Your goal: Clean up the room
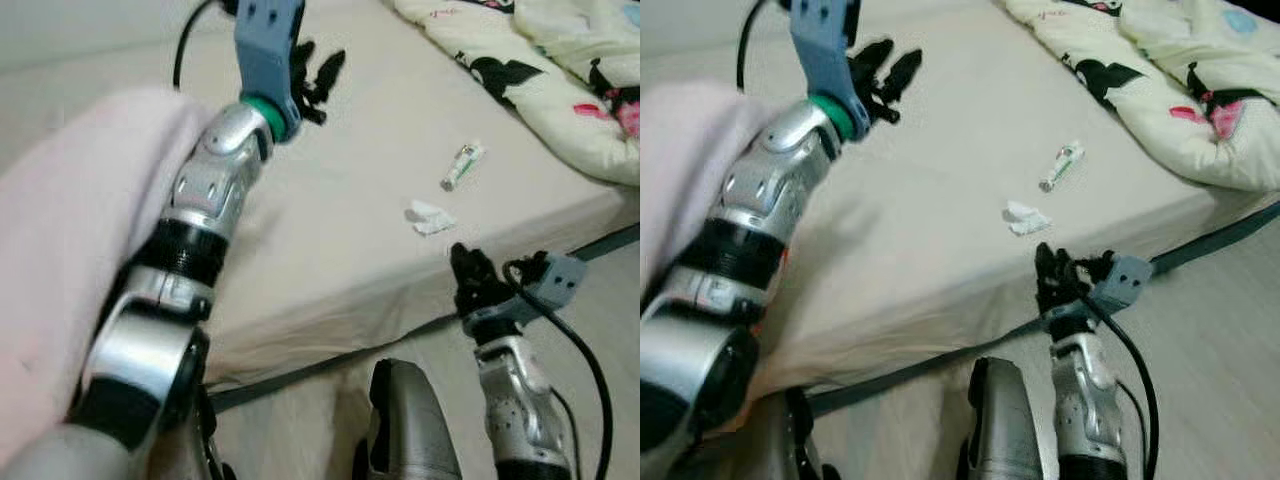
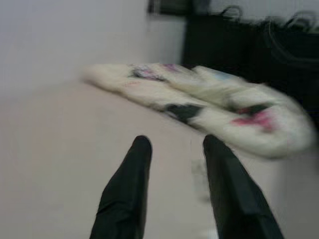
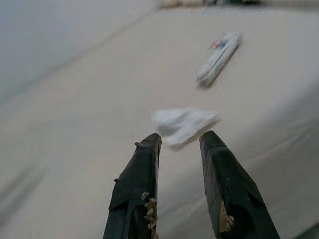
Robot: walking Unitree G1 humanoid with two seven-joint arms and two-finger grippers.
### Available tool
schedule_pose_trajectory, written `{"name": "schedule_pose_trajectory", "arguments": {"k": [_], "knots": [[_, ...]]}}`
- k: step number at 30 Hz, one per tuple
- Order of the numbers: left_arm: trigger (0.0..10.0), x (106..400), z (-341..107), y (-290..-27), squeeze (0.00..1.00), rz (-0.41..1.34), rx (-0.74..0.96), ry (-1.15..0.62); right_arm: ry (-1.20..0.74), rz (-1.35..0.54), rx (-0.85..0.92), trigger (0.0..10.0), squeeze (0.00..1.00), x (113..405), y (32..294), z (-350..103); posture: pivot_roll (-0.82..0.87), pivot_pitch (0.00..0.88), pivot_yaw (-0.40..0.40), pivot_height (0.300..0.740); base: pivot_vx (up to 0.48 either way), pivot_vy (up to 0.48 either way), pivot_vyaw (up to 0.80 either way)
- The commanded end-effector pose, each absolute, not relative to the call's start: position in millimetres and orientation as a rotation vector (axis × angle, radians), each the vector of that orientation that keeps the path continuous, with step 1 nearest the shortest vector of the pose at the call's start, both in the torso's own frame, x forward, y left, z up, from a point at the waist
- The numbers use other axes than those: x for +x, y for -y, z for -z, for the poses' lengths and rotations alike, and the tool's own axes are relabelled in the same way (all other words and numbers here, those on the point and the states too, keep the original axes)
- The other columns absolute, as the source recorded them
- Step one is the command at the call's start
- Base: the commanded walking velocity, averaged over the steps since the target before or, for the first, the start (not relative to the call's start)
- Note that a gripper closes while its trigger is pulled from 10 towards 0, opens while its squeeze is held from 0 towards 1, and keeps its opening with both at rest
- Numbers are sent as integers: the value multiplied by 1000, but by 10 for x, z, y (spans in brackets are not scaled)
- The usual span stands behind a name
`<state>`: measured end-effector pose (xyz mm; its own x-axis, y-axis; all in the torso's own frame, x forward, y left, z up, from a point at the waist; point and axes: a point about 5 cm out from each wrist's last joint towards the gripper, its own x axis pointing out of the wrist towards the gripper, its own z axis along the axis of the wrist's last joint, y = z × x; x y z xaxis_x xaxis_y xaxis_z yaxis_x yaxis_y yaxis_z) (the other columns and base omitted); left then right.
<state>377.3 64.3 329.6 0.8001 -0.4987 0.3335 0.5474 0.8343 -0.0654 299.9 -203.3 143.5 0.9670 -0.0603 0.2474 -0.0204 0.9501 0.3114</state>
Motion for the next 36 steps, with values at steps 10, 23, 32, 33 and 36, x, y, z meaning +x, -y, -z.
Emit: {"name": "schedule_pose_trajectory", "arguments": {"k": [10,23,32,33,36], "knots": [[10000,3421,-3336,-588,0,731,-370,337,295,63,241,10000,0,3007,2081,-1517,-23,154,54,587,0,0,0],[10000,3271,-3347,-606,0,752,-361,297,301,88,236,10000,0,3001,2091,-1497,-32,144,63,641,0,0,0],[10000,3275,-3335,-651,0,740,-348,294,303,81,238,10000,0,3015,2067,-1503,-29,141,63,681,0,0,0],[10000,3275,-3335,-651,0,740,-348,294,303,81,238,10000,0,3015,2067,-1503,-29,141,63,681,0,0,0],[10000,3277,-3339,-677,0,732,-347,291,303,78,237,10000,0,3016,2063,-1502,-29,141,63,695,0,0,0]]}}
